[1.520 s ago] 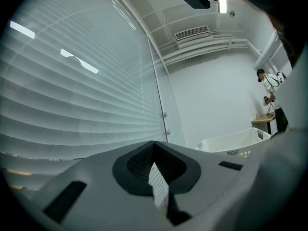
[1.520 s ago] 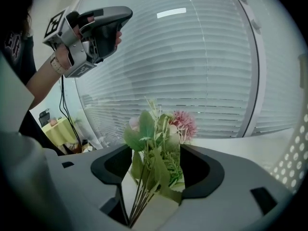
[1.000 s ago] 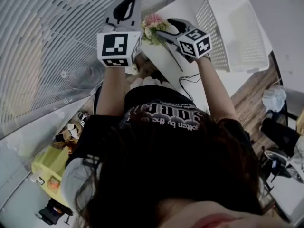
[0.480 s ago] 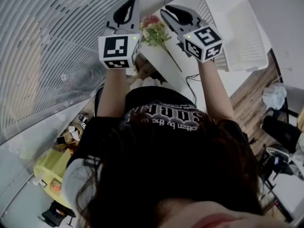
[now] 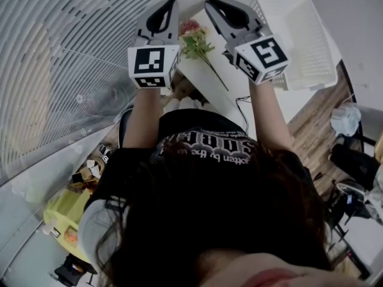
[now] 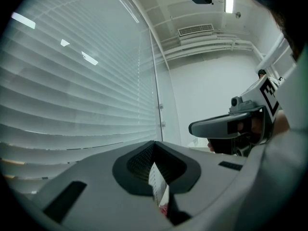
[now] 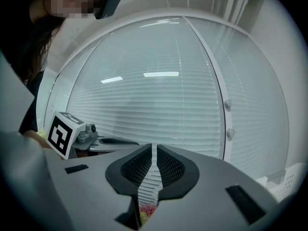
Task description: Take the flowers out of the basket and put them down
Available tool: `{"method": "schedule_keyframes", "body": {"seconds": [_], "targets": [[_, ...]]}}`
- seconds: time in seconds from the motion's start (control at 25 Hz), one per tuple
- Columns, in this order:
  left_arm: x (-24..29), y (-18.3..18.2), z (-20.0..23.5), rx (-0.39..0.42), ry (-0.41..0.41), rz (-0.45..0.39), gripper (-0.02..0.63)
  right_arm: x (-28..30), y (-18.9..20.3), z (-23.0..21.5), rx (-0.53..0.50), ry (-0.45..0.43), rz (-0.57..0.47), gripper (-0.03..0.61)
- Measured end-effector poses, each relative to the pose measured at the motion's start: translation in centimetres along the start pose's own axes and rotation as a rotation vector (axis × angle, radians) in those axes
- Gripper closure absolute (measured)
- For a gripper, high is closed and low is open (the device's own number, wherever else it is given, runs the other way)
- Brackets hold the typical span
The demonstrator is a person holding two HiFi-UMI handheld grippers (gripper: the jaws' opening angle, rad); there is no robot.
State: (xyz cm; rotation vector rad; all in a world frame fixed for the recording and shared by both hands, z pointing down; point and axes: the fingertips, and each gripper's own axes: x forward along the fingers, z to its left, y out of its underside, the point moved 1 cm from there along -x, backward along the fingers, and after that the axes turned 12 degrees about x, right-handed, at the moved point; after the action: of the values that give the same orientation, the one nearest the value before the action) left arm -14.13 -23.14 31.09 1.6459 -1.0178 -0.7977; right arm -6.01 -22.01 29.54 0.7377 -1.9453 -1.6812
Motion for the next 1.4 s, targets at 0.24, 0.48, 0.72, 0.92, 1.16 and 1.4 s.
{"method": "schedule_keyframes", "body": {"seconds": [0.24,0.48,0.72,0.92,1.16,1.4], "targets": [[0.3,0.0,-0.7,-0.005,0.021,-0.004,0.612,-0.3,-0.8,-0.1,-0.023,0.016,-0.025,0.543],[0.5,-0.1,-1.0,-0.003,0.03,-0.004,0.612,-0.4,-0.6,-0.7,-0.081,0.077,-0.001,0.551],[0.7,-0.1,-0.8,-0.005,0.031,-0.007,0.612,-0.6,-0.2,-1.2,-0.067,0.098,0.005,0.551],[0.8,-0.2,-0.7,0.0,0.033,-0.006,0.612,-0.7,-0.3,-1.3,-0.068,0.105,-0.001,0.552],[1.0,0.0,-0.7,0.002,0.038,0.002,0.612,-0.4,0.1,-1.3,-0.062,0.092,0.001,0.552],[1.4,0.2,-1.2,0.001,0.048,0.002,0.612,-0.6,0.7,-1.7,-0.032,0.07,-0.004,0.552]]}}
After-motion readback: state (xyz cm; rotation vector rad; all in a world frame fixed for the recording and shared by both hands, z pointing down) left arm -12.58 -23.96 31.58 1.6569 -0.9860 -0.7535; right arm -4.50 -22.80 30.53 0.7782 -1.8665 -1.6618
